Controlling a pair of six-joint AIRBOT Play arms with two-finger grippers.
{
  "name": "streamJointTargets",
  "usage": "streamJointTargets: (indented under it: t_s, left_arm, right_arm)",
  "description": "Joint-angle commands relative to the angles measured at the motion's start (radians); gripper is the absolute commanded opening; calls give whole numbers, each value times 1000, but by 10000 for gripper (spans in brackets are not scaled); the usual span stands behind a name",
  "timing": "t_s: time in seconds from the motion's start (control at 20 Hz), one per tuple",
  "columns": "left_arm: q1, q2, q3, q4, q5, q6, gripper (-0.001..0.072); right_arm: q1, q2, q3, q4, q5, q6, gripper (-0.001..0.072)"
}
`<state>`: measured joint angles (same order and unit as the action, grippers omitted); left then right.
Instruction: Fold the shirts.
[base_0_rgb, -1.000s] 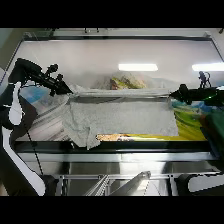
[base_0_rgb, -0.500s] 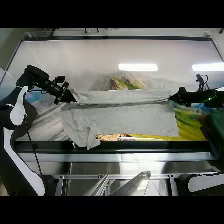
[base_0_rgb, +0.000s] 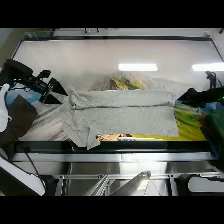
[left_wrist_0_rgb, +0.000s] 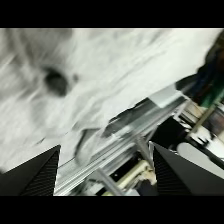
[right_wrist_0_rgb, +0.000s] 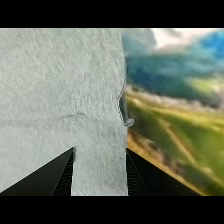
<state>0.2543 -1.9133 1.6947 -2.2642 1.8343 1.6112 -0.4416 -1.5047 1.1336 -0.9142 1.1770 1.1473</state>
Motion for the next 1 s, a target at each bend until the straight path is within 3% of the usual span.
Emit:
streamJointTargets:
  t_s: [0.0, 0.2, 0.35, 0.4, 0.45, 0.5, 0.95]
  left_arm:
    - [51, 216, -224, 176, -43, -6, 604]
    - [89, 492, -698, 174, -216, 14, 602]
    - [70, 582, -975, 90, -370, 43, 601]
    - [56, 594, -1030, 47, -425, 70, 565]
    - [35, 601, -1072, 16, -481, 90, 484]
    - [9, 600, -1099, -2, -526, 92, 467]
    - [-159, 493, -1121, -69, -745, 97, 467]
  right_arm:
    - [-6, 117, -3, -163, 10, 126, 368]
    - [-4, 173, -21, -129, 23, 125, 367]
    - [-3, 177, -22, -95, 56, 125, 366]
    - [-3, 177, -22, -82, 66, 125, 366]
    - [-4, 177, -22, -70, 74, 124, 366]
    - [-4, 177, -22, -65, 82, 124, 367]
    - [-4, 192, -22, -6, 142, 117, 367]
